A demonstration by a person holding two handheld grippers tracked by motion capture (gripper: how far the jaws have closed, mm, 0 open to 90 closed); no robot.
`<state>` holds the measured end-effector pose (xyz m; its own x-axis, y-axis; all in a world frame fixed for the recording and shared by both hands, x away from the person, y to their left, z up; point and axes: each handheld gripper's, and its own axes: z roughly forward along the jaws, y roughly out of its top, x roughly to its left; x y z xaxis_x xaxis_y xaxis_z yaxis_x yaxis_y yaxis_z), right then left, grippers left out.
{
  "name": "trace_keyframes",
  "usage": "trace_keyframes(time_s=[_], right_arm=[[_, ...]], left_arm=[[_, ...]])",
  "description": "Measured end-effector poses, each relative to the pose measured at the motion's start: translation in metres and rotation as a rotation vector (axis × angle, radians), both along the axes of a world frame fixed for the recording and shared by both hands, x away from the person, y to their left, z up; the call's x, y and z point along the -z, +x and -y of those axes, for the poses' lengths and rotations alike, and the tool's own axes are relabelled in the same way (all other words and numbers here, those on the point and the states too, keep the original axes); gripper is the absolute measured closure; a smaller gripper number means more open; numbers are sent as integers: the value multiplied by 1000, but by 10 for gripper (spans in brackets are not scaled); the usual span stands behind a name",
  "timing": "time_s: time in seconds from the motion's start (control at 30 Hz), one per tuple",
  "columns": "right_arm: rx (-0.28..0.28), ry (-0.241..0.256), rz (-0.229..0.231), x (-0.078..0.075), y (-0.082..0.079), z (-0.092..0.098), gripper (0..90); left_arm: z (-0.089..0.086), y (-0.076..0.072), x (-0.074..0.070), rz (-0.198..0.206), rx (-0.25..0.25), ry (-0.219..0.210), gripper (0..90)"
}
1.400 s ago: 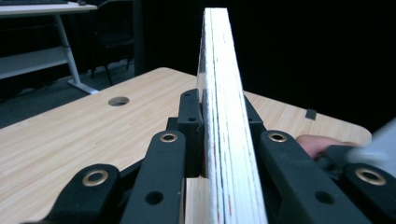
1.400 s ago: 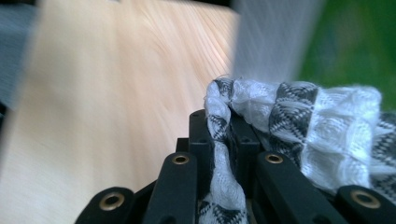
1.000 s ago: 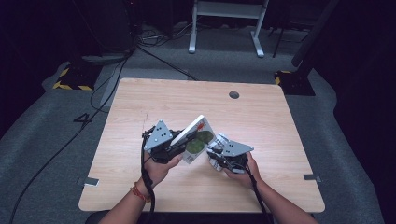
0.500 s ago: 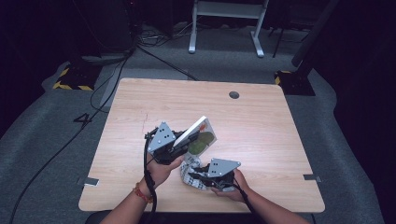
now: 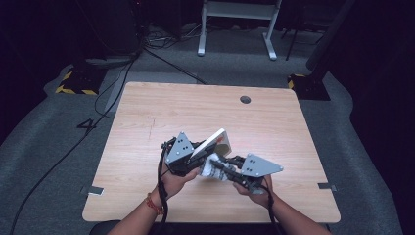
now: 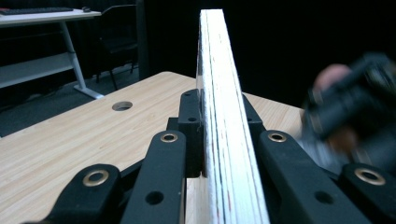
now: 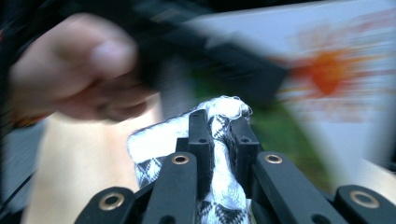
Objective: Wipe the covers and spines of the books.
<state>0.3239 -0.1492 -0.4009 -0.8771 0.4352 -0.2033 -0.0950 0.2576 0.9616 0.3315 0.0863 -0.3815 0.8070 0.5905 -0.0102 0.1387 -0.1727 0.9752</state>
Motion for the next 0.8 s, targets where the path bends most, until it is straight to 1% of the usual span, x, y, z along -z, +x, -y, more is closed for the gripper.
trace_keyframes(time_s=[0.03,0.07,0.1,0.17,0.23,0.3,0.4,0.5,0.57,0.63,0.7,0.73,0.77,0.8], right_arm=[[36,21,0,-5,4,8,829],[73,37,10,-9,7,17,829],[95,55,15,-12,11,23,829],[131,87,10,-18,16,36,829],[150,107,7,-24,21,45,829],[173,127,14,-30,22,54,829],[168,152,12,-36,23,60,828],[157,167,30,-44,20,59,828],[138,179,40,-50,16,57,828],[121,174,59,-55,12,51,827],[91,162,67,-59,8,42,826],[68,149,82,-62,5,37,825],[56,138,86,-64,4,33,824],[43,112,92,-67,2,27,823]], left_arm=[[-1,0,0,-3,7,-4,785],[-1,0,0,-4,10,-1,785],[-1,0,0,-5,9,0,785],[1,0,1,-5,18,11,785],[3,0,1,-8,31,12,785],[5,0,2,-11,46,22,785],[9,-2,3,-5,62,39,786],[13,-3,5,-3,69,62,785],[15,-3,6,-1,72,75,785],[17,-3,6,1,74,80,785],[18,-3,6,0,72,88,785],[18,-3,6,2,70,91,785],[18,-3,6,4,69,93,785],[18,-4,6,5,69,97,785]])
